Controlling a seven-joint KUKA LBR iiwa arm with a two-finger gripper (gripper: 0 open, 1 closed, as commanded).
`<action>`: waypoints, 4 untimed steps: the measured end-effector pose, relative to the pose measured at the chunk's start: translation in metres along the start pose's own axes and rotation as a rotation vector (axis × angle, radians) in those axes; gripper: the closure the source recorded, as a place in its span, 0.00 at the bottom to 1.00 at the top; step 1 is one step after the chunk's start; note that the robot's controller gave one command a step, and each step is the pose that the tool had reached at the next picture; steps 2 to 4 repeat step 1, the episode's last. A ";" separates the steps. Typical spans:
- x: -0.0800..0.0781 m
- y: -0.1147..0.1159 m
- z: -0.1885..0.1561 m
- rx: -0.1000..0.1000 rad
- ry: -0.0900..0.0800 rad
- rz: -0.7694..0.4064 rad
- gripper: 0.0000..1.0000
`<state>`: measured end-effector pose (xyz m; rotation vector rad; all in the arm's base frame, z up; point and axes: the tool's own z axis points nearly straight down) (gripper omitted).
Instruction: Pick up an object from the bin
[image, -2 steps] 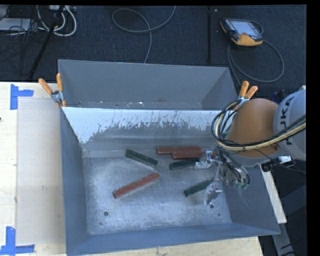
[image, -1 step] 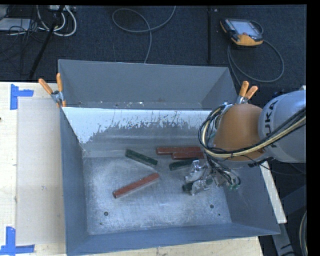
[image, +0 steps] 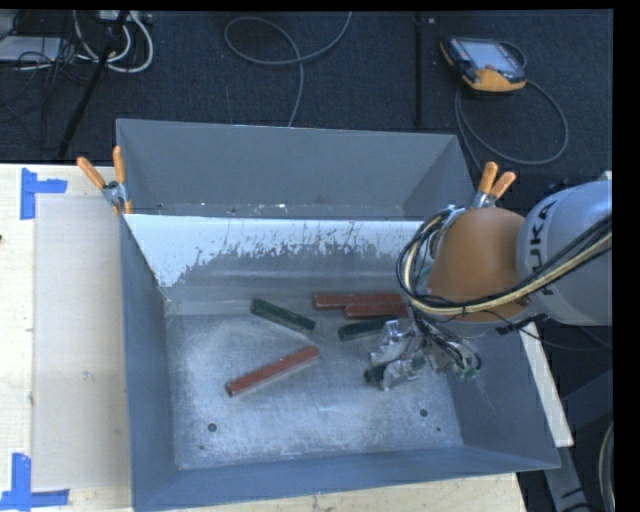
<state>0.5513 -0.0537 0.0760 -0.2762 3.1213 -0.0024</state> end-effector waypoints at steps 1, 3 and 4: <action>-0.008 -0.011 -0.134 -0.002 0.005 0.097 1.00; -0.008 -0.011 -0.134 -0.002 0.005 0.097 1.00; -0.008 -0.011 -0.134 -0.002 0.005 0.097 1.00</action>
Offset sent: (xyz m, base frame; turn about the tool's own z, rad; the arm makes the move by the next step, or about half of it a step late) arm 0.0000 0.0000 0.0000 0.0000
